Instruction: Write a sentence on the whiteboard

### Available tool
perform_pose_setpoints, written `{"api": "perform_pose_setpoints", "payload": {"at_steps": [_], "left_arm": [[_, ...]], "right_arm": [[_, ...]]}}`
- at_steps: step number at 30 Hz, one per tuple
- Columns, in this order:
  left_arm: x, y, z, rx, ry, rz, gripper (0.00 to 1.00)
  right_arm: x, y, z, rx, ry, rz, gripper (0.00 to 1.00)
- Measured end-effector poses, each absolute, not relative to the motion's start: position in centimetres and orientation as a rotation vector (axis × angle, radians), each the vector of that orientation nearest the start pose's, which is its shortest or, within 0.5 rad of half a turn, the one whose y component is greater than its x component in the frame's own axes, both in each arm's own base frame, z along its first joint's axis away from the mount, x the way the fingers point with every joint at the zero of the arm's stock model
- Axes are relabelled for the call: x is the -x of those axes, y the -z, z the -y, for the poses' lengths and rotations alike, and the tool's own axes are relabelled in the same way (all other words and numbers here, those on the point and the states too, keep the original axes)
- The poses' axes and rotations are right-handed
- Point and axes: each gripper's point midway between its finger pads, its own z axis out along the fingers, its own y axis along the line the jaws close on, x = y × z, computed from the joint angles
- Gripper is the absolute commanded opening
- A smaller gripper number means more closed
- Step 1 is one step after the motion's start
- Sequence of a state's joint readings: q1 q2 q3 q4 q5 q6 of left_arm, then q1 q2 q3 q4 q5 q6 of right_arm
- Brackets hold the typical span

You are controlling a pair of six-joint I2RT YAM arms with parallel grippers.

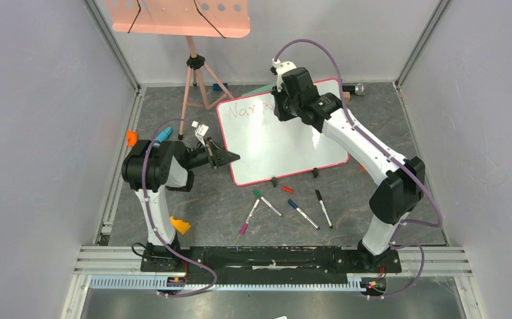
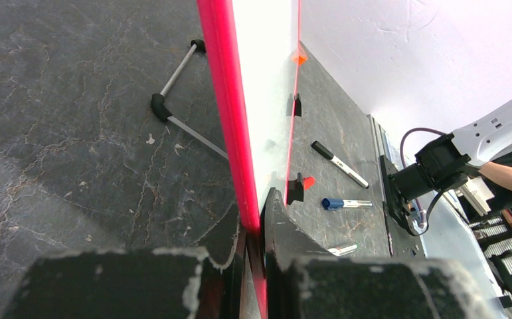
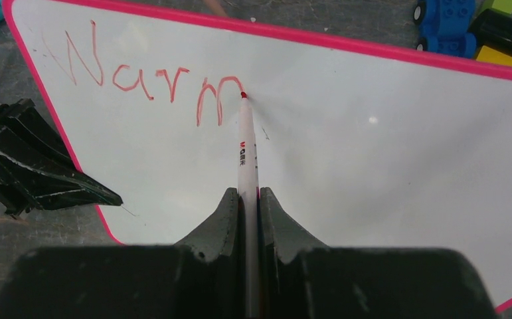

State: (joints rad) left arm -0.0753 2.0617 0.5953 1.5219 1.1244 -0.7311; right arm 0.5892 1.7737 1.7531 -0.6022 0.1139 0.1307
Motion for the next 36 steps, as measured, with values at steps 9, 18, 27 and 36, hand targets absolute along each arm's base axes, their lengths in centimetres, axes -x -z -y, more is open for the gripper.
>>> {"api": "perform_pose_setpoints", "payload": {"at_steps": [9,18,27,36], "left_arm": [[-34.2,-8.5,19.7,-0.448,1.448,-1.692,0.09],[-34.2,-8.5,19.7,-0.450,1.449,-1.691,0.09],[-34.1,-8.5,19.7,-0.456,1.451,-1.690,0.09],[-34.1,-8.5,19.7,-0.458,1.452,-1.689,0.09]], "right_arm": [[-40.5,-23.0,-25.3,0.446,-0.275,-2.198,0.00],[-40.4,-23.2,-25.4,0.450,-0.285,-2.192,0.00],[-40.8,-24.3,-25.3,0.454,-0.377,-2.164,0.00],[-41.7,-26.5,-24.8,0.427,-0.421,-2.090,0.00]]}}
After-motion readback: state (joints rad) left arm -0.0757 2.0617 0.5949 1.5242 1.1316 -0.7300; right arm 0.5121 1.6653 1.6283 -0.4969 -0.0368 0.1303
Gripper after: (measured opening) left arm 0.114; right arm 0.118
